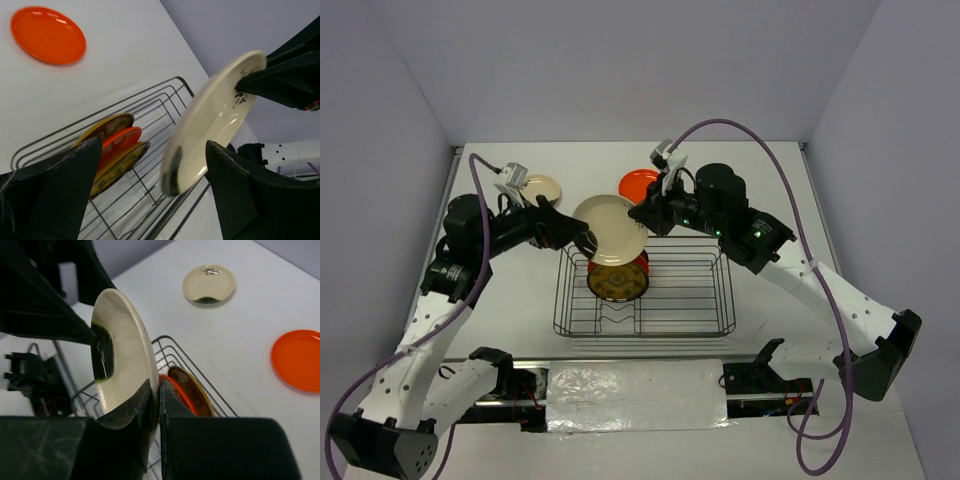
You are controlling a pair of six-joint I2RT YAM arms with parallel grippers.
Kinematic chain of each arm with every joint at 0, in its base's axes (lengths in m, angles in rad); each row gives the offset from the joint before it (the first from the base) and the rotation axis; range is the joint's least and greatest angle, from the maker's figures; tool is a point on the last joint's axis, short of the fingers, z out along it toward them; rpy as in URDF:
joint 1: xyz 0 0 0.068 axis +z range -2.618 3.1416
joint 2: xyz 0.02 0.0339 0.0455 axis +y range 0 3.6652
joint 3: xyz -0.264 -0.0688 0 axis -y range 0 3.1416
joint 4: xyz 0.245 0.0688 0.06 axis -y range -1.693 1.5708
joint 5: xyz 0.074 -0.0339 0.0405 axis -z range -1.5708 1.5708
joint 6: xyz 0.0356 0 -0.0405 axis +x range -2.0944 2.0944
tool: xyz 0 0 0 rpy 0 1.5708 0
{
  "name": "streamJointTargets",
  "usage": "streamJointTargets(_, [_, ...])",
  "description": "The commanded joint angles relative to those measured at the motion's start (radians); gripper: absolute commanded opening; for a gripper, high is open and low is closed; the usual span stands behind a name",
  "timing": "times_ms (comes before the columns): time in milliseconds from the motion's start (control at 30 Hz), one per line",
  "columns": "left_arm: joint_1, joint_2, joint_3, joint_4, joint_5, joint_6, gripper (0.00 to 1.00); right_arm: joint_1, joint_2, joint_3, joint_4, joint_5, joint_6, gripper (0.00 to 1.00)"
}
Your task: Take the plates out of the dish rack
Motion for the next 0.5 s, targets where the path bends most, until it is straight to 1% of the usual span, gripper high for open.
streamJointTargets(0, [0.002, 0.040, -0.021, 0.129, 0.142, -0.053, 0.96, -0.055, -0.059, -0.028, 0.156, -0.191, 0.153, 0.00])
streamJointTargets(33, [0.000, 0.058, -0.015, 0.115, 0.128, -0.047, 0.94, -0.061, -0.063, -0.034, 0.173, -0.229, 0.183, 0.00])
streamJointTargets(67, [0.000, 0.066, -0.015, 0.106, 0.124, -0.039, 0.91, -0.067, -0.070, -0.043, 0.182, -0.232, 0.191, 0.00])
streamJointTargets(133, [0.000, 0.078, -0.016, 0.112, 0.124, -0.037, 0.70, -0.077, -0.070, -0.048, 0.197, -0.237, 0.208, 0.00])
streamJointTargets(167, [0.000, 0.081, -0.018, 0.115, 0.125, -0.040, 0.57, -0.078, -0.065, -0.048, 0.201, -0.243, 0.213, 0.00])
streamJointTargets(200, [0.000, 0.086, -0.013, 0.122, 0.122, -0.043, 0.30, -0.083, -0.054, -0.050, 0.205, -0.248, 0.220, 0.00])
streamJointTargets(233, [0.000, 0.094, -0.006, 0.124, 0.104, -0.054, 0.00, -0.092, -0.041, -0.051, 0.204, -0.234, 0.234, 0.22])
streamJointTargets(267, [0.000, 0.097, -0.006, 0.122, 0.104, -0.054, 0.00, -0.092, -0.041, -0.051, 0.201, -0.234, 0.242, 0.22])
streamJointTargets(300, [0.002, 0.101, 0.003, 0.118, 0.058, -0.069, 0.00, -0.103, -0.041, -0.062, 0.195, -0.217, 0.251, 0.87])
streamJointTargets(333, [0.002, 0.112, 0.026, 0.072, -0.047, -0.079, 0.00, -0.115, -0.053, -0.077, 0.163, -0.129, 0.272, 1.00])
streamJointTargets(367, [0.003, 0.121, 0.046, 0.031, -0.124, -0.088, 0.00, -0.123, -0.068, -0.077, 0.141, -0.060, 0.286, 1.00])
streamJointTargets(400, [0.014, 0.132, 0.066, -0.017, -0.202, -0.099, 0.00, -0.123, -0.086, -0.105, 0.121, 0.097, 0.301, 1.00])
streamJointTargets(467, [0.052, 0.184, 0.124, -0.136, -0.325, -0.149, 0.00, -0.132, -0.157, -0.148, 0.099, 0.218, 0.335, 1.00])
